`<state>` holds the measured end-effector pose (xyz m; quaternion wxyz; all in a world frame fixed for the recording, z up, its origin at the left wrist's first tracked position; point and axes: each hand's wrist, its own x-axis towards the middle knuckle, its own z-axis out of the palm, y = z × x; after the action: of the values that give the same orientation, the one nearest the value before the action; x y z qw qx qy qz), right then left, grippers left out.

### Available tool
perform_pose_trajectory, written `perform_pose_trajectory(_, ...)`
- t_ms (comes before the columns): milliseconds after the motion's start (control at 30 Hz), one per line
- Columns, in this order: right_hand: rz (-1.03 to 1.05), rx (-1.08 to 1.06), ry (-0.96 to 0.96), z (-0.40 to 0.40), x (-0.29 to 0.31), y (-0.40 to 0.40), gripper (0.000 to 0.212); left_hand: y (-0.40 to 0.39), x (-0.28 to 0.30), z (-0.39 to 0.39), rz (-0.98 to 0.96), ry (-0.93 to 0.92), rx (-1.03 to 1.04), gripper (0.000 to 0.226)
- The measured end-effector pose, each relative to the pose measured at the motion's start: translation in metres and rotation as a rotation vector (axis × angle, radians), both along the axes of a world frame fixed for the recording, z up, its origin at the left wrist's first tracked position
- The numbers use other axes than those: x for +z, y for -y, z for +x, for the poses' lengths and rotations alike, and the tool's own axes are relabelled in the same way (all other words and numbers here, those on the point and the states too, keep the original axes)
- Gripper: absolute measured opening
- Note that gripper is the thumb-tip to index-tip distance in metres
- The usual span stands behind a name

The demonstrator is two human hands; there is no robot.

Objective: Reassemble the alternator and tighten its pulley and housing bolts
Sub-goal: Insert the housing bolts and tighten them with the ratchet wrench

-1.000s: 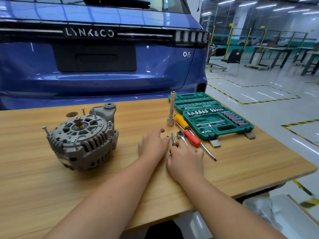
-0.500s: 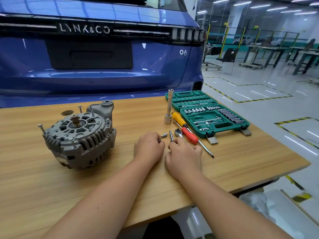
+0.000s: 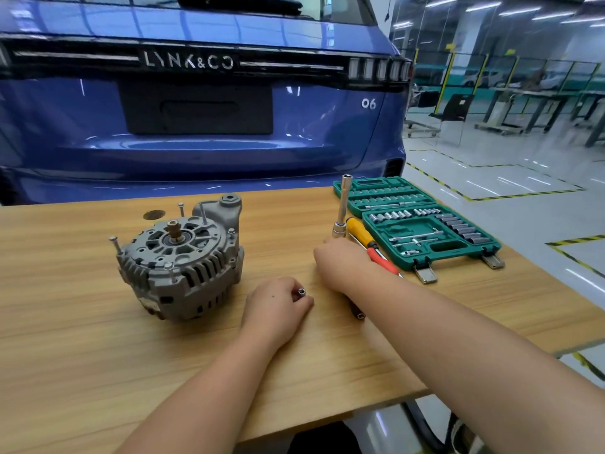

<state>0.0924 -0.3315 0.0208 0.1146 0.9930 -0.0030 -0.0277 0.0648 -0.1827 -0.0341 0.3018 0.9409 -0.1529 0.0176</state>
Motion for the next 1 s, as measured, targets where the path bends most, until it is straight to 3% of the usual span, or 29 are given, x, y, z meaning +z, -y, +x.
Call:
perform_pose_trajectory(100, -0.121, 0.023, -0.128, 0.007, 0.002, -0.004, 0.021, -0.001, 0.0, 0.001, -0.01, 0.006, 0.002, 0.022)
perform_pose_trajectory(233, -0.105, 0.072, -0.128, 0.005, 0.007, -0.007, 0.016, -0.001, -0.002, 0.003, -0.037, -0.011, -0.007, 0.019)
perform_pose_trajectory(300, -0.038, 0.049, -0.077, -0.001, 0.007, -0.006, 0.01, -0.001, -0.003, 0.003, -0.035, -0.011, -0.011, 0.02)
perform_pose_trajectory(500, 0.297, -0.101, -0.048, -0.024, 0.012, 0.004, 0.023, -0.002, 0.001, -0.002, -0.004, 0.016, -0.018, 0.027)
perform_pose_trajectory(733, 0.411, -0.226, 0.002, -0.045, 0.013, 0.014, 0.047, -0.013, 0.002, -0.013, 0.03, 0.005, -0.099, 0.03)
perform_pose_trajectory(833, 0.342, -0.277, 0.06, -0.055, 0.017, 0.023, 0.03, -0.018, 0.003, -0.018, 0.021, -0.018, -0.12, 0.03)
perform_pose_trajectory(1000, 0.132, -0.247, -0.145, -0.073, 0.007, 0.013, 0.034, -0.022, 0.006, -0.027, 0.024, 0.001, -0.12, 0.03)
